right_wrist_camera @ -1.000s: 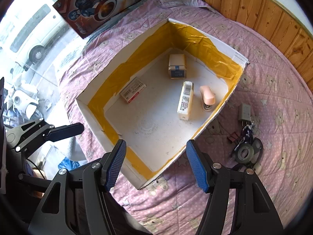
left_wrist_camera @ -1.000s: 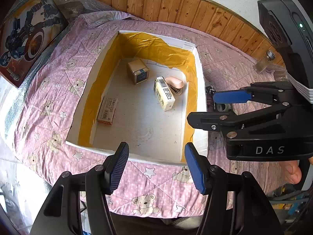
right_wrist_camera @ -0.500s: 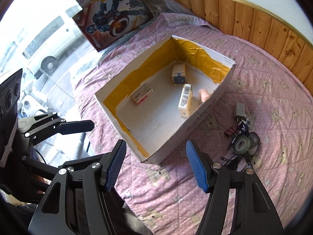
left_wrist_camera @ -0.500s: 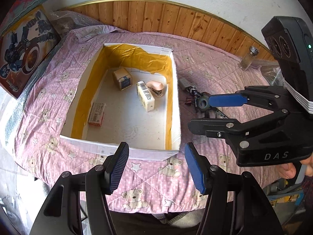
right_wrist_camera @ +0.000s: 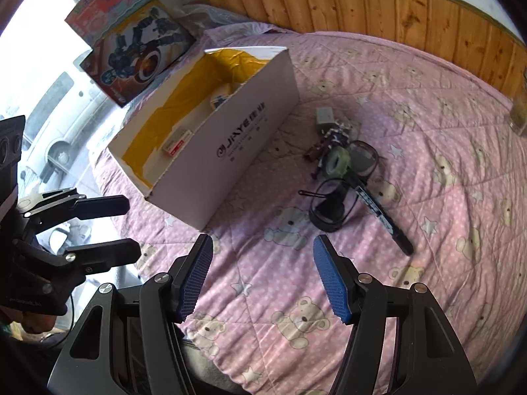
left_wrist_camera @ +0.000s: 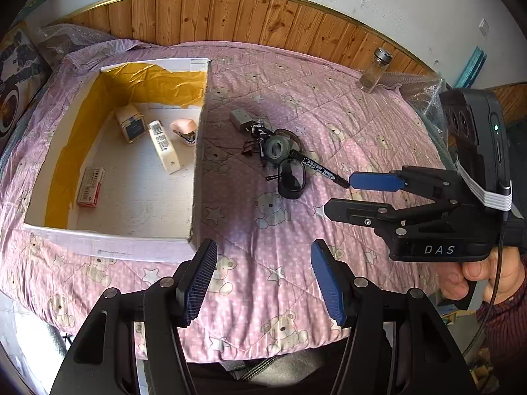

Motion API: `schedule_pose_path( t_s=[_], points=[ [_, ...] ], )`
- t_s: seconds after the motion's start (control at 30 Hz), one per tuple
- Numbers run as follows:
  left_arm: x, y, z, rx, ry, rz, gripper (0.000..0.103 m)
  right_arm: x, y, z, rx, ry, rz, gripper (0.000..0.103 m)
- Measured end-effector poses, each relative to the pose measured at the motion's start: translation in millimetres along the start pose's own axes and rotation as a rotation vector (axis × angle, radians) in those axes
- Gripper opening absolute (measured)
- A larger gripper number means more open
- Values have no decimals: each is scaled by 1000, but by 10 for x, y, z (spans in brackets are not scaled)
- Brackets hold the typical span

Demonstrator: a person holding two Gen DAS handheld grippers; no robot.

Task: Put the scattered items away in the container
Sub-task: 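Grasp the black marker with the right tool while the left tool grasps the black glasses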

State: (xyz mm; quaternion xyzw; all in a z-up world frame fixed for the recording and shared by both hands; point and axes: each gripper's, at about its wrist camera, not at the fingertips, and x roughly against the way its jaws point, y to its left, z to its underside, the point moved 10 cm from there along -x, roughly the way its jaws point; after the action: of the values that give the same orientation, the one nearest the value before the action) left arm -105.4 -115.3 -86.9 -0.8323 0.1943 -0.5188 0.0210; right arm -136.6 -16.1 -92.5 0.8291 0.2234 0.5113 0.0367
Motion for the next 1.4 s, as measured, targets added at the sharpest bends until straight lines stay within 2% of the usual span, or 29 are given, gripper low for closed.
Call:
schedule_pose_path(
  t_s=[0.2,0.33,0.47,0.6,0.8,0.83,0.87,0.93,1.0,1.17,1.27,1.3,1.4],
  points=[
    [-268,-198,-161,16,2,37,61,-11,-446,115,-118,-56,32,66],
    [-531,-320,-289,24,0,60,61,-107,-658,94,-127,-77,79,66],
    [-877,-377,-395,31,21,73,61,-295,-864,37,-73,-56,147,65],
    [-1204,-363,-501,50,31,68,61,-529,-1030,-34,17,-20,198,57],
    [-1614,-258,-663,85,42,59,61,-945,-1146,-109,196,32,238,56],
    [-1678,-227,-682,96,46,56,61,-1006,-1165,-115,211,41,230,52],
    [-1740,-196,-696,108,50,54,61,-1066,-1188,-117,209,57,210,28],
    [-1860,-147,-719,128,61,57,61,-1141,-1280,-121,174,76,174,24],
    [-1964,-130,-720,142,74,59,61,-1113,-1403,-136,126,69,179,14],
    [-2189,-238,-726,122,100,61,61,-953,-1799,-76,-87,42,132,14],
    [-2255,-358,-781,92,70,54,60,-875,-1907,-17,-151,27,100,14],
    [-2283,-409,-780,62,70,34,51,-866,-1926,0,-167,25,89,14],
    [-2356,-556,-809,-1,56,-5,49,-858,-1956,15,-200,14,61,14]
  ],
)
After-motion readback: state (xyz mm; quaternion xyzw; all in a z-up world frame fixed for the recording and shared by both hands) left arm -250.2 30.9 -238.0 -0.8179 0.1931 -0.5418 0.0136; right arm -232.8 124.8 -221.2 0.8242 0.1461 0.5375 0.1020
